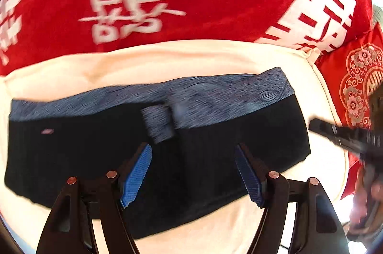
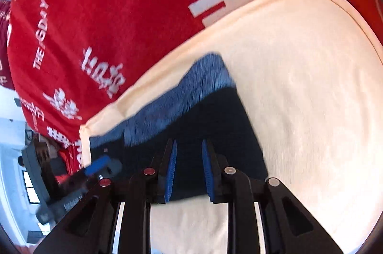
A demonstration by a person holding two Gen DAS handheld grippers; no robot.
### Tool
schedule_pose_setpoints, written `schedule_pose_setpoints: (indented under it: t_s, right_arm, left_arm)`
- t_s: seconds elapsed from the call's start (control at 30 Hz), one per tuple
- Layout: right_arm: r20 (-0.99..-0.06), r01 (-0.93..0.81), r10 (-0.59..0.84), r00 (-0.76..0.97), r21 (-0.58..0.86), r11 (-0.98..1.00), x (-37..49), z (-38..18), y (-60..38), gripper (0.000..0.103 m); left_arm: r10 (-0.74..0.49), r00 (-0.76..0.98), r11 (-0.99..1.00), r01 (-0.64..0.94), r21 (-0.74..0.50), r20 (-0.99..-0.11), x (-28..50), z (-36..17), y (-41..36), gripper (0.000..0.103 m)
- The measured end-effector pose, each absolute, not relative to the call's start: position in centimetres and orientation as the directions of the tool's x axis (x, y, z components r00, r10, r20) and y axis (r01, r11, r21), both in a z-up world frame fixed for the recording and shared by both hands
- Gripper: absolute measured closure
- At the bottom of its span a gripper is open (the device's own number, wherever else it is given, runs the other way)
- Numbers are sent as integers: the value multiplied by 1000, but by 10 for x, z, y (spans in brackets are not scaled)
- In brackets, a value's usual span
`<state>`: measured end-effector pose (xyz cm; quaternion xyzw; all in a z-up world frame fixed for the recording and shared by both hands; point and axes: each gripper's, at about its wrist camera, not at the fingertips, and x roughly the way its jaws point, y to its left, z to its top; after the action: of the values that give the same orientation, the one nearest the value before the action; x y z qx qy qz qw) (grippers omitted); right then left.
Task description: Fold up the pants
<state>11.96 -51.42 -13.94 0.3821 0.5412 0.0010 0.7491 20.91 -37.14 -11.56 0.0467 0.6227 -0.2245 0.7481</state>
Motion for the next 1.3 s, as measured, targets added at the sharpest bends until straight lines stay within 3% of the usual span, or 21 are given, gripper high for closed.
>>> schedule_pose_setpoints:
  t_s: [0.17,0.23,0.4,0.67,0.73,1.3]
  right_arm:
    - [-855,415,423,301,517,749,145,-179,-503,79]
    - [-852,411,426,304,521,749,138,-184,-498,79]
    - [-839,399,459,292,543,739,124,-182,-489,79]
    - [-851,370,465,244,524,767,130,-180,-483,79]
    - [-853,362,464,238,521,773,130,-180,-482,79]
    - [-831,309,513,216,557,771,132,-185,-485,79]
  left_arm:
    - [-154,59,933,338,-125,-986,203,-168,-386,30]
    - [-128,100,939,333,-88,-987,197,-168,-381,13]
    - [-133,51,953,280,-114,-990,200,-169,-370,13]
    - [-46,76,961,275,-24,-996,195,-162,-379,13]
    - [-33,73,967,253,-14,-997,194,-165,-382,0]
    - [10,82,985,170,24,-997,167,-174,-381,0]
